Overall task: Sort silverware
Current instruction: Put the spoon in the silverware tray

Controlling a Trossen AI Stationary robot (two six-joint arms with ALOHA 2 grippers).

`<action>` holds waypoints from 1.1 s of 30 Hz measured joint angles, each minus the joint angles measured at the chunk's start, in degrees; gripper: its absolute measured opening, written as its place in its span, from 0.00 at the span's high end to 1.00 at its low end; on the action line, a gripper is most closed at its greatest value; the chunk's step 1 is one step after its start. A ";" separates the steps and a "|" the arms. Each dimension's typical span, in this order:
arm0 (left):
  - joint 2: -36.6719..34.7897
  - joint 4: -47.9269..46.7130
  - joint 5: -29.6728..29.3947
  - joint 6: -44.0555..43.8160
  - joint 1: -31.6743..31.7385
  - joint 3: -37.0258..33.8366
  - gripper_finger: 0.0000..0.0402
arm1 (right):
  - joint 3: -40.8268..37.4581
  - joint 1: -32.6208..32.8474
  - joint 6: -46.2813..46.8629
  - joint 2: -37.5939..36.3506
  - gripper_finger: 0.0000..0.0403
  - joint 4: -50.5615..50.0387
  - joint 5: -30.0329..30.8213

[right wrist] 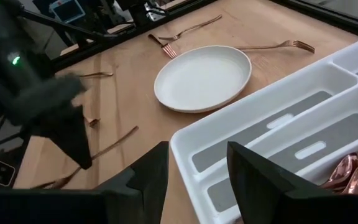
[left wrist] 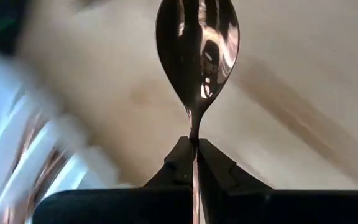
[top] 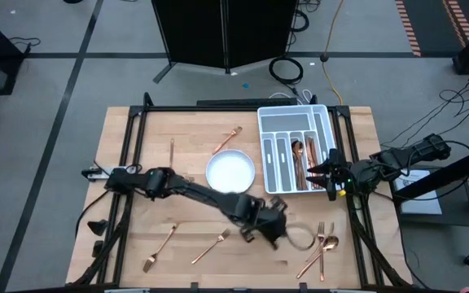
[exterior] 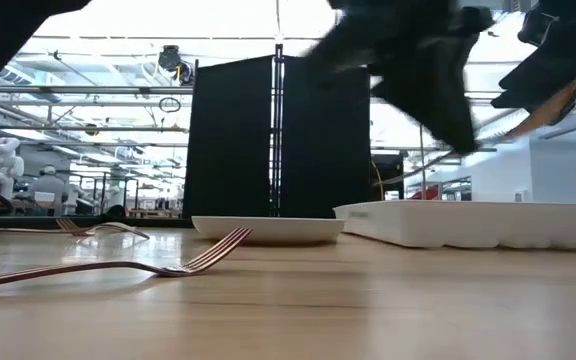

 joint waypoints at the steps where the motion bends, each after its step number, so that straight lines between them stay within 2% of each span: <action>1: 0.00 1.12 -0.62 -4.18 1.01 0.77 1.00 | -0.02 0.01 -0.13 -0.04 0.61 -0.04 0.08; 3: -0.01 1.95 -1.30 -13.95 3.52 2.47 1.00 | -0.01 0.00 -0.59 -0.07 0.61 0.00 1.25; 6: -0.16 4.85 -0.48 -33.08 7.58 2.94 1.00 | -0.01 0.01 -1.66 -0.07 0.61 0.00 3.67; 11: -0.11 4.84 9.70 -71.75 14.97 2.87 1.00 | -0.01 0.00 -4.09 -0.62 0.61 -0.03 8.14; 14: -0.11 9.18 13.39 -85.52 18.57 2.87 1.00 | -0.02 0.02 -6.00 -1.69 0.61 -0.02 9.36; 19: 0.14 20.92 14.35 -96.14 21.87 2.92 1.00 | -0.02 0.00 -9.00 -4.21 0.61 0.32 10.61; 25: 3.51 25.11 12.80 -106.99 25.27 2.76 1.00 | -0.02 0.01 -11.44 -6.98 0.61 1.48 11.49; 27: 5.16 29.94 13.33 -108.88 25.61 2.75 1.00 | 0.00 0.00 -12.33 -7.18 0.61 2.84 12.47; 33: 9.69 35.43 16.40 -113.15 25.64 2.81 1.00 | 0.00 0.00 -13.37 -7.41 0.61 3.21 12.96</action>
